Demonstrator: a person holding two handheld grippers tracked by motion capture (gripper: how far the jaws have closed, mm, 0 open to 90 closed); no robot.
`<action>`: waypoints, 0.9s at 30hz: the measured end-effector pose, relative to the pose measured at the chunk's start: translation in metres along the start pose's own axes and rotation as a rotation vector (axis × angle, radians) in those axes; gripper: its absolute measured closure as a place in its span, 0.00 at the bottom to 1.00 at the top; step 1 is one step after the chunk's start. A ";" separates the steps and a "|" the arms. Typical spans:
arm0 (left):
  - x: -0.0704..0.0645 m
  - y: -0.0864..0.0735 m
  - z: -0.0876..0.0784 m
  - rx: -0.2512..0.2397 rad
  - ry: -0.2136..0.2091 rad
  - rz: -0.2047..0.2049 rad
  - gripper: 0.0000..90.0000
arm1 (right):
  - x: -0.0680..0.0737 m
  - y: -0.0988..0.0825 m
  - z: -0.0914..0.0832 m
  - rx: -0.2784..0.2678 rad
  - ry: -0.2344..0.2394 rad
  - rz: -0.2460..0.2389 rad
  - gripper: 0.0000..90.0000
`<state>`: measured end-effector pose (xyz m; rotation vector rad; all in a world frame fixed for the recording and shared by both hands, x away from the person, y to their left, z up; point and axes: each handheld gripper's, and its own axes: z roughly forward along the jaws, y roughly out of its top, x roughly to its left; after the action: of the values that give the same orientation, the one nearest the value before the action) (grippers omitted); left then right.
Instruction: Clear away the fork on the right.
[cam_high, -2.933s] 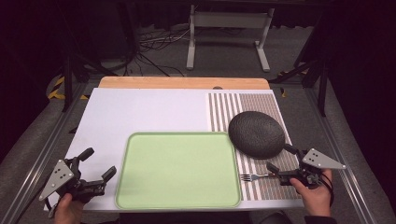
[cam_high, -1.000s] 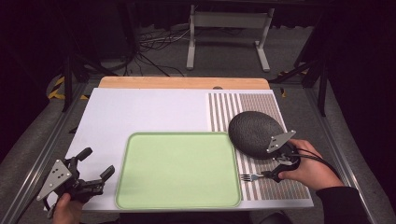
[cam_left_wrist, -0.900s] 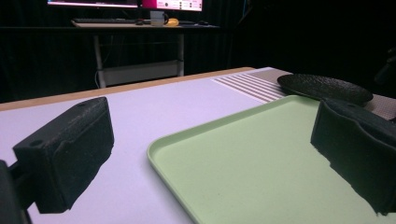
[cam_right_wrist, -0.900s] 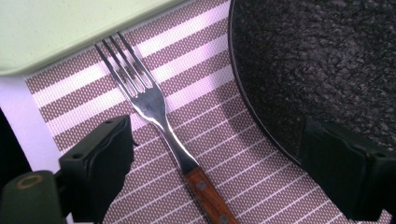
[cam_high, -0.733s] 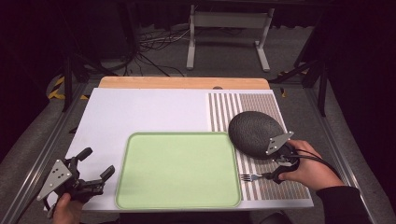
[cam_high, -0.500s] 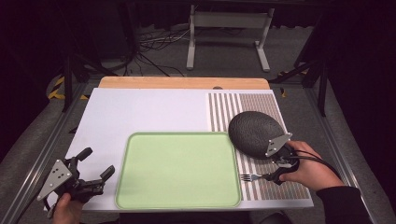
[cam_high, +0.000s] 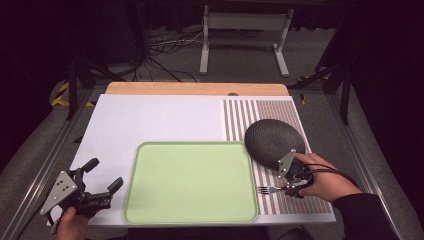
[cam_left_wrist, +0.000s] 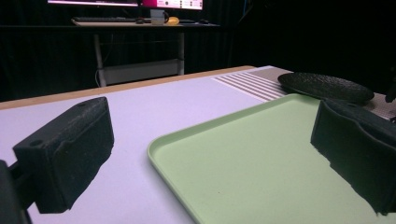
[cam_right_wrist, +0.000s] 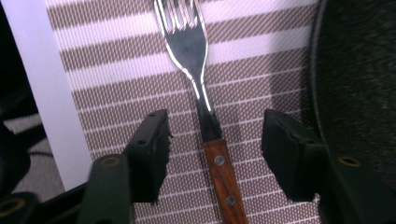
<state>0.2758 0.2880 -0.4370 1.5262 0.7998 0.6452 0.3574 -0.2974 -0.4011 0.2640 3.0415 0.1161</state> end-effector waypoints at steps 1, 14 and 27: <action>0.000 0.000 0.000 0.000 -0.001 0.000 0.00 | 0.000 0.001 0.001 0.013 0.003 -0.006 0.52; 0.000 0.000 0.000 -0.001 0.000 -0.001 0.00 | -0.003 0.004 0.011 0.128 0.039 -0.072 0.77; 0.001 0.000 -0.001 -0.001 0.007 -0.006 0.00 | -0.002 0.007 0.014 0.153 0.019 -0.154 0.86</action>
<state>0.2757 0.2888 -0.4371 1.5212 0.8088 0.6469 0.3615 -0.2896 -0.4139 0.0385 3.0793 -0.1256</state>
